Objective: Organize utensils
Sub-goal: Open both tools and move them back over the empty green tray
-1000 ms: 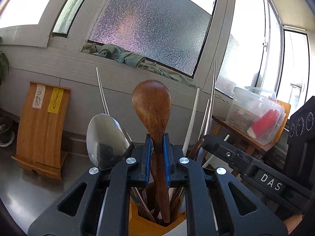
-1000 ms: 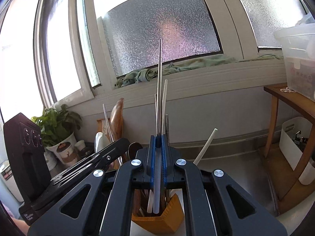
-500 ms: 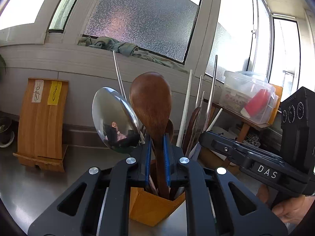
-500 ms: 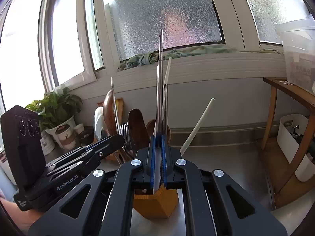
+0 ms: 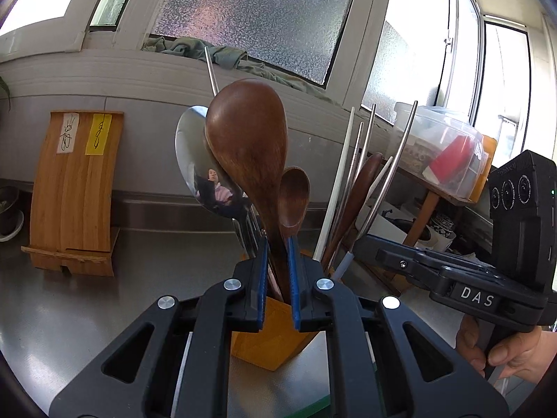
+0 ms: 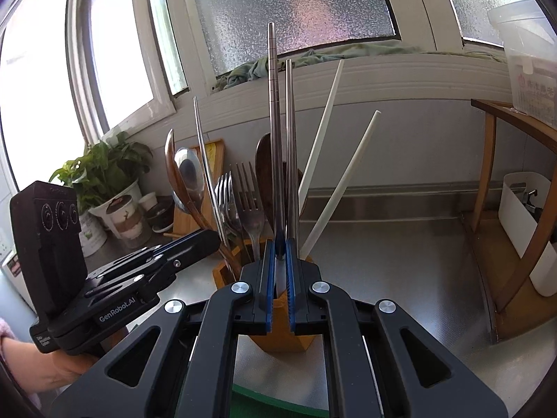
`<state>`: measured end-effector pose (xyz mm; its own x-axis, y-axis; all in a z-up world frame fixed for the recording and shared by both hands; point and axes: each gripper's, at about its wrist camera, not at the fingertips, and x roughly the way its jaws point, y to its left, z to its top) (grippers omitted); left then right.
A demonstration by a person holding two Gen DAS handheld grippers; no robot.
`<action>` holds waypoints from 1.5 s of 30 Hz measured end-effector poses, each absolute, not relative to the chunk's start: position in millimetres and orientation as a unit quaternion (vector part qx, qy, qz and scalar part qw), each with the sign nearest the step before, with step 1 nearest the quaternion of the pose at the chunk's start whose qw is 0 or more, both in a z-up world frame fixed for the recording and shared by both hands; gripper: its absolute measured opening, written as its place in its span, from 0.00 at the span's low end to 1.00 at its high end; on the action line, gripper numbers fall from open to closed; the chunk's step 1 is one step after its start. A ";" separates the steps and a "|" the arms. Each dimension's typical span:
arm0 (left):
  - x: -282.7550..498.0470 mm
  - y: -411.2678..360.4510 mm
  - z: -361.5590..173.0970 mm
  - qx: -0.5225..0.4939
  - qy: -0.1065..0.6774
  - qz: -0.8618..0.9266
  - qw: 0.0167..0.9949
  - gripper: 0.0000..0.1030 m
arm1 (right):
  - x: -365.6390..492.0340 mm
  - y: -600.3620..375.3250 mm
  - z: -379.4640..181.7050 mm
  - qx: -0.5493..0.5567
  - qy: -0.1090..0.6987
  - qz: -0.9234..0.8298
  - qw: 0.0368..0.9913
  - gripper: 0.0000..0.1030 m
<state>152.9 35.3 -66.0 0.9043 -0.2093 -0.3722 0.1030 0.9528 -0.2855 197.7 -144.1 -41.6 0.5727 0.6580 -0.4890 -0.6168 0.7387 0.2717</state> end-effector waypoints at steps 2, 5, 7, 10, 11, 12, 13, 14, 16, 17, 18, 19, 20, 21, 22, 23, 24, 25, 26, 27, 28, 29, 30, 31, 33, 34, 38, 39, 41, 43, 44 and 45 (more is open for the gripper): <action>152.3 34.7 -67.6 -0.128 0.210 -0.085 0.966 0.10 | 197.0 -144.1 -44.5 0.034 0.296 0.358 0.885 0.09; 148.6 32.6 -69.1 -0.122 0.218 -0.085 0.965 0.14 | 196.7 -145.6 -46.5 0.036 0.301 0.356 0.884 0.09; 144.3 33.2 -68.2 -0.125 0.220 -0.082 0.964 0.19 | 195.7 -147.2 -47.3 0.036 0.306 0.354 0.883 0.09; 132.4 37.0 -65.3 -0.134 0.219 -0.072 0.964 0.27 | 190.1 -152.7 -46.2 0.036 0.310 0.352 0.883 0.10; 128.1 38.6 -64.1 -0.136 0.220 -0.067 0.964 0.29 | 187.3 -155.7 -45.2 0.036 0.311 0.350 0.883 0.10; 123.2 40.3 -62.8 -0.138 0.220 -0.063 0.964 0.31 | 184.8 -159.3 -44.1 0.039 0.313 0.347 0.883 0.10; 118.4 41.7 -61.3 -0.139 0.221 -0.058 0.964 0.32 | 182.4 -163.3 -42.7 0.042 0.315 0.344 0.884 0.11; 113.9 42.8 -59.4 -0.140 0.222 -0.055 0.964 0.36 | 179.1 -168.1 -40.7 0.047 0.316 0.341 0.884 0.16; 102.8 43.9 -53.2 -0.141 0.221 -0.050 0.964 0.44 | 171.1 -177.8 -34.0 0.057 0.314 0.332 0.888 0.63; 97.8 43.9 -50.1 -0.140 0.218 -0.050 0.965 0.50 | 165.8 -182.8 -29.8 0.062 0.310 0.328 0.890 0.75; 91.5 43.1 -46.1 -0.139 0.218 -0.050 0.965 0.58 | 161.0 -188.0 -25.8 0.066 0.307 0.324 0.892 0.88; 87.7 41.7 -42.4 -0.137 0.218 -0.049 0.965 0.62 | 155.8 -192.7 -21.5 0.070 0.306 0.323 0.893 0.93; 83.6 38.9 -38.5 -0.132 0.220 -0.047 0.965 0.70 | 150.7 -196.5 -17.3 0.073 0.306 0.322 0.893 0.95; 78.2 36.2 -34.1 -0.128 0.222 -0.043 0.966 0.77 | 145.8 -199.7 -13.2 0.072 0.306 0.319 0.894 0.97; 74.2 33.7 -30.7 -0.125 0.224 -0.042 0.966 0.80 | 141.4 -201.1 -9.4 0.066 0.309 0.315 0.895 0.97; 69.8 31.5 -27.6 -0.124 0.228 -0.040 0.965 0.88 | 136.8 -202.5 -6.1 0.054 0.316 0.308 0.896 0.97; 65.4 29.6 -24.7 -0.125 0.235 -0.035 0.963 0.93 | 133.3 -201.5 -4.4 0.039 0.324 0.305 0.895 0.97; 61.3 27.9 -22.1 -0.125 0.244 -0.031 0.961 0.92 | 129.7 -201.7 -3.8 0.023 0.333 0.302 0.893 0.97; 58.0 26.9 -20.4 -0.125 0.253 -0.024 0.959 0.92 | 126.2 -201.6 -3.6 0.005 0.344 0.296 0.891 0.97; 54.0 25.6 -18.7 -0.127 0.264 -0.020 0.956 0.92 | 122.4 -202.7 -4.7 -0.010 0.353 0.288 0.890 0.97; 51.0 24.4 -17.1 -0.129 0.274 -0.019 0.953 0.92 | 118.6 -204.5 -6.1 -0.020 0.363 0.279 0.889 0.97; 47.9 22.5 -15.4 -0.129 0.286 -0.019 0.949 0.92 | 115.0 -206.6 -6.4 -0.024 0.370 0.271 0.888 0.97; 45.6 20.0 -14.4 -0.126 0.298 -0.018 0.946 0.92 | 111.5 -209.3 -6.6 -0.021 0.375 0.269 0.887 0.97; 42.4 17.2 -13.0 -0.122 0.308 -0.018 0.943 0.92 | 107.7 -211.9 -5.8 -0.016 0.379 0.269 0.885 0.97; 36.3 11.5 -11.4 -0.114 0.325 -0.015 0.939 0.92 | 100.4 -215.5 -3.3 -0.008 0.388 0.266 0.882 0.97; 33.8 9.9 -10.7 -0.113 0.332 -0.013 0.936 0.92 | 97.2 -215.8 -1.8 -0.008 0.393 0.264 0.881 0.97; 22.9 8.5 -7.2 -0.115 0.348 0.000 0.930 0.92 | 84.2 -212.8 4.2 -0.028 0.409 0.246 0.878 0.97; 19.8 8.5 -5.6 -0.113 0.348 0.004 0.930 0.92 | 80.7 -212.4 5.5 -0.034 0.412 0.241 0.878 0.97; 14.0 7.9 -2.2 -0.108 0.348 0.009 0.931 0.92 | 74.2 -212.8 7.4 -0.039 0.418 0.240 0.875 0.97; 9.0 6.7 1.3 -0.105 0.348 0.009 0.932 0.92 | 69.2 -214.2 8.1 -0.040 0.427 0.244 0.870 0.97; 6.6 5.9 2.6 -0.104 0.349 0.008 0.931 0.92 | 67.3 -214.6 8.3 -0.042 0.431 0.243 0.868 0.97; 5.3 5.2 3.6 -0.105 0.351 0.006 0.930 0.92 | 64.9 -215.2 8.5 -0.046 0.434 0.241 0.867 0.97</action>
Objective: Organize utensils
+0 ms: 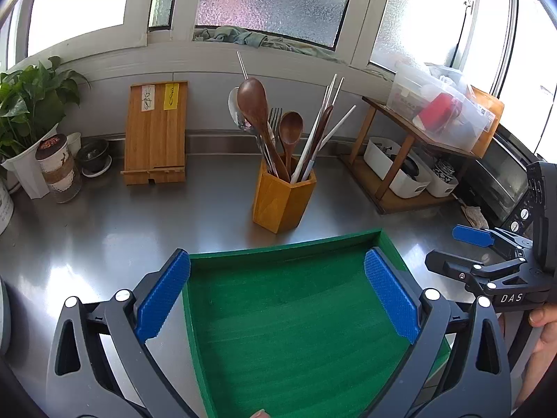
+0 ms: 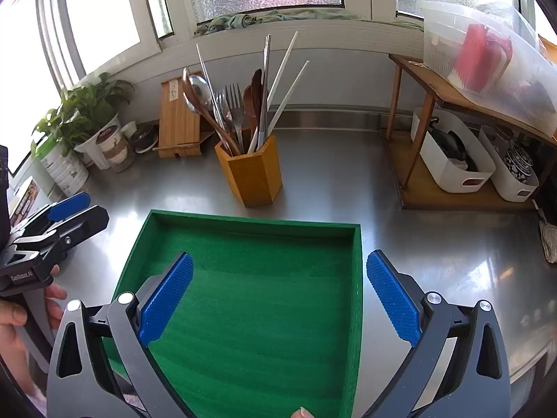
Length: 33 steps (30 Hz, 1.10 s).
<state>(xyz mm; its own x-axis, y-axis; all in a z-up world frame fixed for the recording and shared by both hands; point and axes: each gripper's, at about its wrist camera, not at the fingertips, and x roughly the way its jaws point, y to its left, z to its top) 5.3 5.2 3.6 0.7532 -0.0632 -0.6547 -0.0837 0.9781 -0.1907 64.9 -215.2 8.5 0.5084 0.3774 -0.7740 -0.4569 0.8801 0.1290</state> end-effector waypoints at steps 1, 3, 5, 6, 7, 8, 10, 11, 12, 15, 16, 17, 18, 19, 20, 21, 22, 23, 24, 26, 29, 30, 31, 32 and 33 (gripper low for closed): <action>3.5 4.5 4.0 -0.106 0.354 0.002 0.929 0.92 | 62.9 -215.3 9.1 -0.049 0.435 0.239 0.867 0.97; 0.0 3.1 4.1 -0.105 0.363 0.001 0.926 0.92 | 59.2 -215.6 11.1 -0.053 0.437 0.238 0.866 0.97; -3.9 1.9 4.3 -0.106 0.367 -0.001 0.924 0.92 | 55.6 -215.5 13.8 -0.051 0.439 0.243 0.863 0.97; -5.6 1.4 4.2 -0.106 0.370 -0.001 0.923 0.92 | 53.5 -216.1 15.3 -0.048 0.441 0.247 0.862 0.97; -7.1 0.9 4.2 -0.105 0.372 -0.001 0.922 0.92 | 52.0 -216.6 16.5 -0.047 0.442 0.248 0.861 0.97; -8.7 0.4 4.2 -0.105 0.373 -0.002 0.922 0.92 | 50.1 -216.8 17.6 -0.048 0.442 0.247 0.861 0.97; -10.8 -0.4 4.0 -0.106 0.377 -0.005 0.920 0.92 | 47.2 -216.0 18.3 -0.057 0.442 0.244 0.862 0.97; -11.8 -0.8 4.2 -0.107 0.379 -0.006 0.919 0.92 | 45.6 -215.7 18.5 -0.060 0.442 0.243 0.862 0.97; -12.8 -1.4 4.6 -0.107 0.380 -0.007 0.919 0.92 | 44.8 -215.7 18.6 -0.061 0.443 0.244 0.861 0.97; -14.5 -3.7 6.7 -0.102 0.381 -0.007 0.919 0.92 | 42.5 -216.5 18.4 -0.059 0.445 0.246 0.859 0.97; -14.8 -3.9 7.1 -0.102 0.381 -0.007 0.919 0.92 | 42.3 -216.5 18.1 -0.059 0.446 0.246 0.859 0.97; -14.9 -3.7 7.5 -0.102 0.382 -0.006 0.918 0.92 | 42.2 -216.4 17.9 -0.060 0.446 0.245 0.858 0.97; -15.0 -3.4 7.8 -0.102 0.383 -0.006 0.918 0.92 | 41.9 -215.9 17.8 -0.062 0.446 0.244 0.859 0.97; -15.4 -3.2 8.3 -0.102 0.383 -0.005 0.918 0.92 | 41.5 -215.2 18.1 -0.062 0.445 0.244 0.859 0.97; -15.5 -3.2 8.7 -0.101 0.382 -0.004 0.918 0.92 | 41.5 -215.2 18.2 -0.062 0.445 0.244 0.859 0.97; -15.5 -2.7 8.8 -0.100 0.382 -0.003 0.919 0.92 | 41.5 -215.1 18.2 -0.062 0.446 0.244 0.859 0.97; -15.2 -2.2 8.8 -0.100 0.383 -0.002 0.918 0.92 | 41.3 -215.0 18.2 -0.063 0.445 0.243 0.859 0.97; -15.1 -1.8 8.6 -0.101 0.383 -0.001 0.918 0.92 | 41.5 -214.8 18.1 -0.064 0.445 0.243 0.859 0.97; -15.0 -1.8 8.5 -0.101 0.384 -0.001 0.918 0.92 | 41.5 -214.7 18.0 -0.065 0.446 0.241 0.860 0.97; -14.6 -2.0 8.6 -0.100 0.385 -0.001 0.917 0.92 | 41.5 -215.1 17.6 -0.066 0.447 0.240 0.859 0.97; -14.1 -2.1 8.5 -0.100 0.385 -0.001 0.918 0.92 | 42.5 -216.5 17.5 -0.063 0.447 0.239 0.859 0.97; -14.0 -2.3 8.3 -0.100 0.385 -0.001 0.917 0.92 | 43.0 -216.4 17.4 -0.063 0.447 0.239 0.860 0.97; -13.9 -2.3 8.3 -0.100 0.386 -0.002 0.917 0.92 | 43.5 -216.3 17.6 -0.062 0.447 0.238 0.860 0.97; -13.4 -2.3 8.0 -0.099 0.387 -0.002 0.917 0.92 | 43.9 -216.4 17.7 -0.062 0.447 0.238 0.860 0.97; -13.3 -2.3 7.9 -0.099 0.387 -0.002 0.917 0.92 | 44.0 -216.3 18.1 -0.063 0.446 0.238 0.861 0.97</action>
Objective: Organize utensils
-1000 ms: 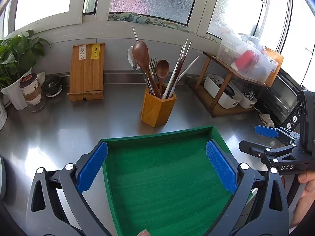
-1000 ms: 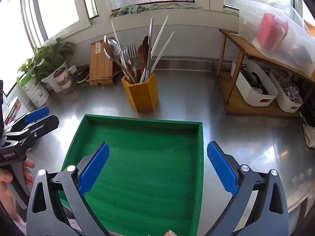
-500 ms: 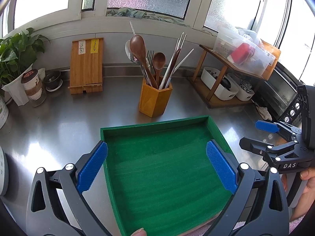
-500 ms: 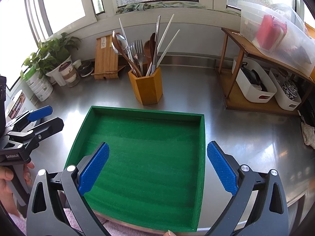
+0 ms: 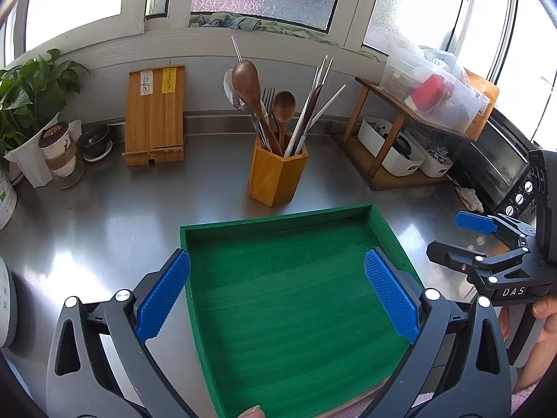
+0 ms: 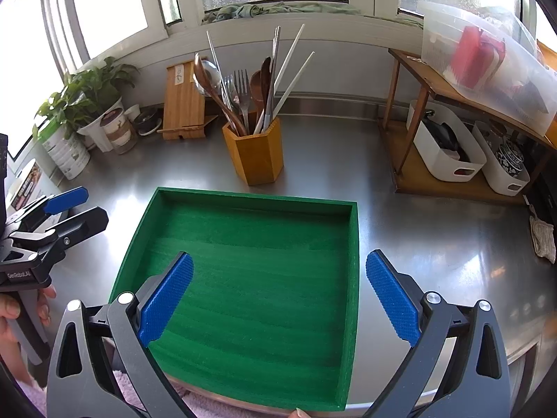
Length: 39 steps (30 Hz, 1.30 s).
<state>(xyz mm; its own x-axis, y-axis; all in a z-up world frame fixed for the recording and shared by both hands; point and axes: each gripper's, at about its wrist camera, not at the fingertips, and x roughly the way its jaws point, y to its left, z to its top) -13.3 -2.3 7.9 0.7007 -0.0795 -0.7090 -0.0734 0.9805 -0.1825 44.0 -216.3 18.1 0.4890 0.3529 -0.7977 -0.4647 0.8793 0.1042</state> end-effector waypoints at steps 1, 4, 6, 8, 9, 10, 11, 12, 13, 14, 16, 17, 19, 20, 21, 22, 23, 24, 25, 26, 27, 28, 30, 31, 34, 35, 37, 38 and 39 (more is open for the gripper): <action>-12.8 -2.4 7.5 -0.099 0.387 -0.002 0.917 0.92 | 44.2 -216.3 18.4 -0.063 0.446 0.238 0.861 0.97; -12.5 -2.0 6.5 -0.100 0.389 -0.003 0.916 0.92 | 45.4 -215.9 18.7 -0.062 0.446 0.239 0.861 0.97; -12.3 -1.6 6.0 -0.100 0.390 -0.002 0.915 0.92 | 45.4 -215.0 18.5 -0.062 0.446 0.240 0.860 0.97; -12.2 -1.5 5.6 -0.100 0.390 -0.001 0.915 0.92 | 45.5 -213.5 18.3 -0.062 0.446 0.241 0.860 0.97; -12.0 -1.5 5.5 -0.099 0.390 -0.001 0.915 0.92 | 45.5 -213.0 18.2 -0.063 0.446 0.241 0.860 0.97; -12.0 -1.5 5.3 -0.100 0.390 -0.001 0.915 0.92 | 45.4 -212.7 18.3 -0.063 0.446 0.241 0.860 0.97; -12.1 -1.5 5.1 -0.100 0.390 -0.001 0.915 0.92 | 45.6 -212.3 18.4 -0.062 0.446 0.242 0.860 0.97; -12.0 -1.8 5.2 -0.099 0.391 -0.001 0.915 0.92 | 45.8 -212.0 18.3 -0.061 0.446 0.243 0.859 0.97; -11.8 -1.7 4.7 -0.099 0.392 -0.001 0.915 0.92 | 45.8 -211.6 18.2 -0.059 0.447 0.245 0.858 0.97; -11.6 -1.6 4.4 -0.099 0.392 -0.001 0.915 0.92 | 46.1 -211.3 18.1 -0.057 0.447 0.246 0.858 0.97; -11.4 -1.0 3.7 -0.100 0.393 0.000 0.914 0.92 | 44.8 -210.2 18.5 -0.056 0.446 0.248 0.858 0.97; -11.1 -0.8 3.5 -0.100 0.393 0.000 0.914 0.92 | 44.8 -209.7 18.8 -0.056 0.446 0.248 0.858 0.97; -11.0 -0.2 3.6 -0.100 0.393 0.001 0.914 0.92 | 44.5 -208.9 19.0 -0.058 0.445 0.247 0.859 0.97; -11.0 0.1 3.6 -0.100 0.393 0.002 0.914 0.92 | 44.6 -208.5 19.2 -0.059 0.445 0.247 0.859 0.97; -10.9 0.3 3.5 -0.100 0.393 0.002 0.914 0.92 | 44.6 -208.4 19.1 -0.059 0.445 0.246 0.859 0.97; -11.1 0.3 3.6 -0.101 0.393 0.003 0.914 0.92 | 44.4 -208.2 19.2 -0.059 0.444 0.246 0.859 0.97; -11.0 0.5 3.4 -0.101 0.393 0.003 0.914 0.92 | 44.5 -208.3 19.2 -0.059 0.444 0.247 0.859 0.97; -11.2 0.6 3.3 -0.102 0.393 0.003 0.914 0.92 | 44.5 -208.2 19.2 -0.058 0.445 0.247 0.859 0.97; -11.4 0.8 3.2 -0.102 0.393 0.003 0.914 0.92 | 44.6 -208.1 19.2 -0.057 0.445 0.248 0.859 0.97; -11.4 1.1 3.1 -0.102 0.393 0.004 0.914 0.92 | 45.0 -208.1 19.3 -0.056 0.446 0.248 0.858 0.97; -11.3 1.2 2.9 -0.103 0.394 0.004 0.913 0.92 | 45.4 -208.4 19.2 -0.056 0.446 0.247 0.859 0.97; -11.4 1.7 2.8 -0.103 0.394 0.004 0.913 0.92 | 45.6 -208.4 19.4 -0.057 0.445 0.247 0.859 0.97; -11.3 1.4 2.7 -0.103 0.394 0.005 0.913 0.92 | 45.4 -207.6 19.7 -0.058 0.444 0.248 0.859 0.97; -11.3 1.3 2.7 -0.103 0.394 0.005 0.913 0.92 | 45.5 -207.2 19.8 -0.058 0.444 0.248 0.859 0.97; -11.0 1.4 2.5 -0.103 0.395 0.003 0.913 0.92 | 45.2 -207.1 19.9 -0.058 0.444 0.247 0.859 0.97; -11.2 1.7 2.5 -0.103 0.394 0.003 0.913 0.92 | 45.0 -207.1 20.0 -0.058 0.444 0.247 0.859 0.97; -11.1 1.9 2.3 -0.103 0.394 0.003 0.913 0.92 | 45.1 -207.3 19.9 -0.058 0.444 0.247 0.859 0.97; -11.1 1.7 2.4 -0.103 0.394 0.003 0.913 0.92 | 45.1 -207.2 20.0 -0.057 0.444 0.247 0.859 0.97; -11.0 1.9 2.2 -0.103 0.394 0.003 0.913 0.92 | 45.2 -207.4 19.8 -0.058 0.444 0.248 0.859 0.97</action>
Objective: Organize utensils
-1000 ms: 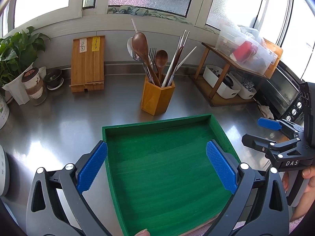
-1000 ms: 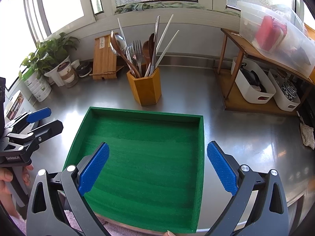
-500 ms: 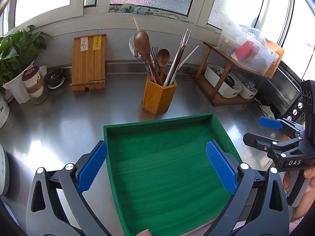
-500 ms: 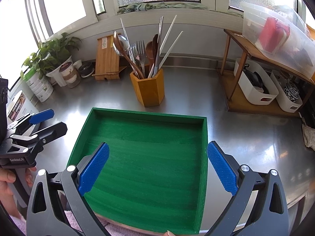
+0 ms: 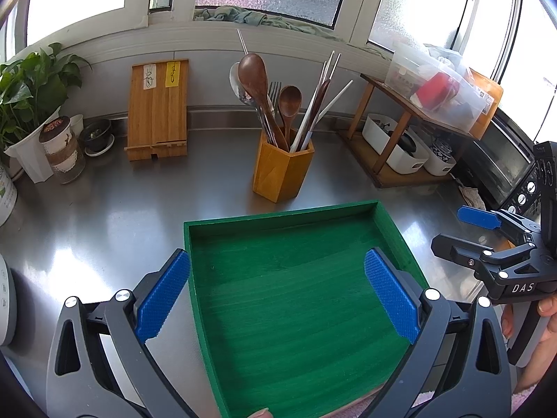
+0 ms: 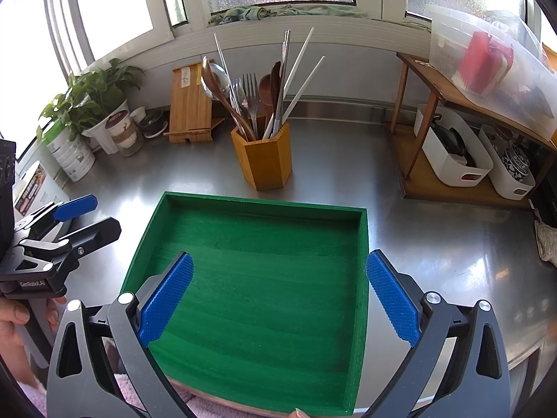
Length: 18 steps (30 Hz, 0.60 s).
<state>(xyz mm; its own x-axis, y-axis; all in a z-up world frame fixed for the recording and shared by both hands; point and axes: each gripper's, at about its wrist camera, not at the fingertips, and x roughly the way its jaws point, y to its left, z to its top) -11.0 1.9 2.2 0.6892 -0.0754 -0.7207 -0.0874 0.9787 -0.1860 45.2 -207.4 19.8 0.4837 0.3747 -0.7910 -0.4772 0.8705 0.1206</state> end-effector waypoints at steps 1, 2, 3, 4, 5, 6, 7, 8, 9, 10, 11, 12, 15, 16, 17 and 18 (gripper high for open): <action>-11.1 2.1 2.2 -0.104 0.394 0.003 0.913 0.92 | 45.3 -207.2 19.8 -0.058 0.444 0.247 0.859 0.97; -11.1 2.1 2.2 -0.104 0.395 0.003 0.913 0.92 | 44.9 -207.0 19.7 -0.059 0.444 0.246 0.859 0.97; -11.1 2.2 2.2 -0.104 0.395 0.003 0.913 0.92 | 45.0 -206.7 19.8 -0.059 0.444 0.246 0.859 0.97; -11.0 2.4 2.3 -0.104 0.394 0.004 0.913 0.92 | 45.1 -206.5 19.9 -0.058 0.444 0.247 0.859 0.97; -10.7 2.6 2.3 -0.104 0.394 0.004 0.913 0.92 | 45.2 -206.7 19.7 -0.058 0.444 0.247 0.859 0.97; -10.7 2.5 2.2 -0.104 0.395 0.003 0.913 0.92 | 45.1 -206.5 19.8 -0.058 0.444 0.247 0.859 0.97; -10.7 2.6 2.3 -0.104 0.395 0.003 0.913 0.92 | 44.9 -206.7 19.8 -0.059 0.444 0.247 0.859 0.97; -10.8 2.6 2.3 -0.104 0.394 0.003 0.913 0.92 | 45.0 -206.3 20.0 -0.059 0.444 0.247 0.859 0.97; -10.7 2.5 2.2 -0.104 0.395 0.003 0.913 0.92 | 44.9 -206.4 19.9 -0.059 0.444 0.247 0.859 0.97; -10.2 2.1 2.2 -0.102 0.396 0.004 0.913 0.92 | 44.9 -206.3 19.9 -0.059 0.444 0.247 0.860 0.97; -10.1 2.3 1.8 -0.102 0.397 0.004 0.912 0.92 | 45.2 -205.8 20.0 -0.060 0.443 0.247 0.860 0.97; -10.1 2.4 1.6 -0.102 0.397 0.004 0.912 0.92 | 45.4 -205.3 20.1 -0.060 0.444 0.246 0.860 0.97; -9.7 2.5 1.6 -0.102 0.397 0.005 0.912 0.92 | 46.1 -204.8 20.2 -0.058 0.445 0.247 0.859 0.97; -9.8 2.5 1.6 -0.102 0.397 0.005 0.912 0.92 | 46.4 -204.9 20.5 -0.058 0.444 0.247 0.859 0.97; -9.9 2.6 1.4 -0.102 0.396 0.006 0.912 0.92 | 46.5 -204.7 20.8 -0.058 0.444 0.247 0.859 0.97; -9.7 2.8 1.3 -0.102 0.397 0.006 0.912 0.92 | 46.5 -204.4 20.8 -0.058 0.443 0.247 0.860 0.97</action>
<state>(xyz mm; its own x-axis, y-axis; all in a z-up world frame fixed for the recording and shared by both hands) -9.7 2.8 1.3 0.6855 -0.0698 -0.7248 -0.0922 0.9790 -0.1815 46.5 -204.4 20.8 0.4848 0.3726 -0.7913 -0.4761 0.8714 0.1187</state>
